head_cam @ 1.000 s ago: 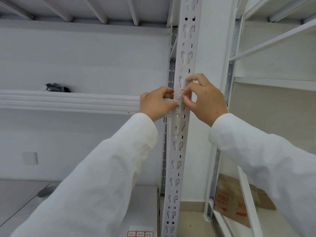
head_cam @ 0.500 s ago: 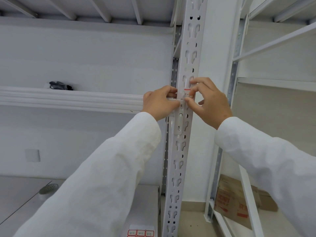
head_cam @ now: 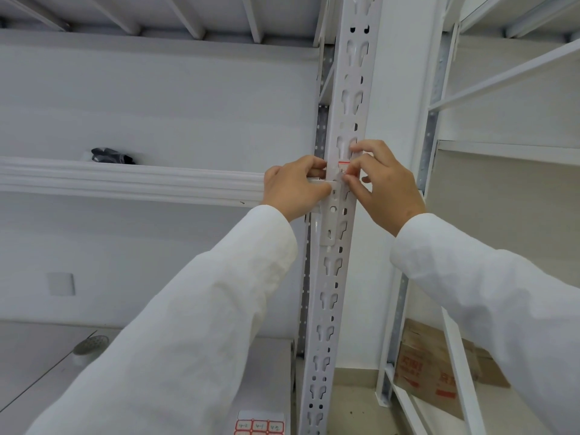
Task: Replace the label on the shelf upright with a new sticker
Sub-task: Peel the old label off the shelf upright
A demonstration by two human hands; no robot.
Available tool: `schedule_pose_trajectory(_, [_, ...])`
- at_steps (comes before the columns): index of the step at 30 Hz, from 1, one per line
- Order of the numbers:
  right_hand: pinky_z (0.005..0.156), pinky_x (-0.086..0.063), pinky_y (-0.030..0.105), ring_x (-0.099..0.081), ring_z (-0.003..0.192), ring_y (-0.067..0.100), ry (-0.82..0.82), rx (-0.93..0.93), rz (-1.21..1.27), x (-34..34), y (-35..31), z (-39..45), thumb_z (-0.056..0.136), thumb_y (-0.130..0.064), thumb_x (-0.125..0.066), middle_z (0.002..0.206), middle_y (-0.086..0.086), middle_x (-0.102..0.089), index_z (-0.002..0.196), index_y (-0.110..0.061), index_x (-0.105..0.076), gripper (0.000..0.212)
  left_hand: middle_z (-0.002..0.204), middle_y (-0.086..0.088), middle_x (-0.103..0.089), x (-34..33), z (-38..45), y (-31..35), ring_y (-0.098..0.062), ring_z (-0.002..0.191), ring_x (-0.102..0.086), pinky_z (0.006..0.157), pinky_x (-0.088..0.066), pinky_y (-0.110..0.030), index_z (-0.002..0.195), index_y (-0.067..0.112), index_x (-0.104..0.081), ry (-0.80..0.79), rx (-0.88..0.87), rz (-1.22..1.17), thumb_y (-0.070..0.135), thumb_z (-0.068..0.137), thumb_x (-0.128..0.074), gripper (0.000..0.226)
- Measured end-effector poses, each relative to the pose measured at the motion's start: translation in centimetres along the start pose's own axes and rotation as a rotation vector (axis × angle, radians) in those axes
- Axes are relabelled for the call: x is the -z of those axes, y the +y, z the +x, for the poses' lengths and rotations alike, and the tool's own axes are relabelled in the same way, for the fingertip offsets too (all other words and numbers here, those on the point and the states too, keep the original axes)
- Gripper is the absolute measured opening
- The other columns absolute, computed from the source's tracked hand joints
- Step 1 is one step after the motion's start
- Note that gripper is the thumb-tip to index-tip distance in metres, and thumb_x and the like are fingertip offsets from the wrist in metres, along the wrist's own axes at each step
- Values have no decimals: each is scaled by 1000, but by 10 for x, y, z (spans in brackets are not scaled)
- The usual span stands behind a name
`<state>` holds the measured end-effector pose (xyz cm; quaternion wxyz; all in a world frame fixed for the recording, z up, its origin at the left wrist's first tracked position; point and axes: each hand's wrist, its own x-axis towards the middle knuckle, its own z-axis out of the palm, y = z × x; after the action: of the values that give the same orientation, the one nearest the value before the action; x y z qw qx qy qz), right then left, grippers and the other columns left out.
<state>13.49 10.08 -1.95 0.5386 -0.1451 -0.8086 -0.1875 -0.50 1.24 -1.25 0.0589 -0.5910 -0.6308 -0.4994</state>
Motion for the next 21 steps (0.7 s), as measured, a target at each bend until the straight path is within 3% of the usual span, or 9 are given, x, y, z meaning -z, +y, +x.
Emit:
schedule_pose_trajectory(8, [62, -51, 42, -50, 72, 18, 11, -74, -25, -2, -9, 2, 87, -16, -55, 120, 0, -53, 78, -6, -55, 14, 115, 14, -69, 0, -1, 1, -5, 115, -56, 102, -20, -23, 117, 29, -60, 1, -5, 11, 29, 82, -58, 35])
schedule_pose_trajectory(16, [65, -55, 44, -60, 84, 22, 50, -90, 59, -3, -6, 0, 90, -21, -55, 120, -2, -54, 77, -7, -55, 19, 115, 13, -69, 1, -2, 1, -6, 116, -56, 106, -20, -25, 117, 28, -60, 6, -8, 17, 28, 83, -58, 35])
schedule_pose_trajectory(21, [70, -57, 28, -58, 96, 13, 28, -80, 151, -1, -3, -3, 86, -20, -63, 123, 1, -54, 84, -8, -60, 12, 115, 13, -69, 0, -1, 0, -5, 117, -55, 102, -19, -23, 117, 28, -60, 16, -16, 26, 29, 83, -58, 35])
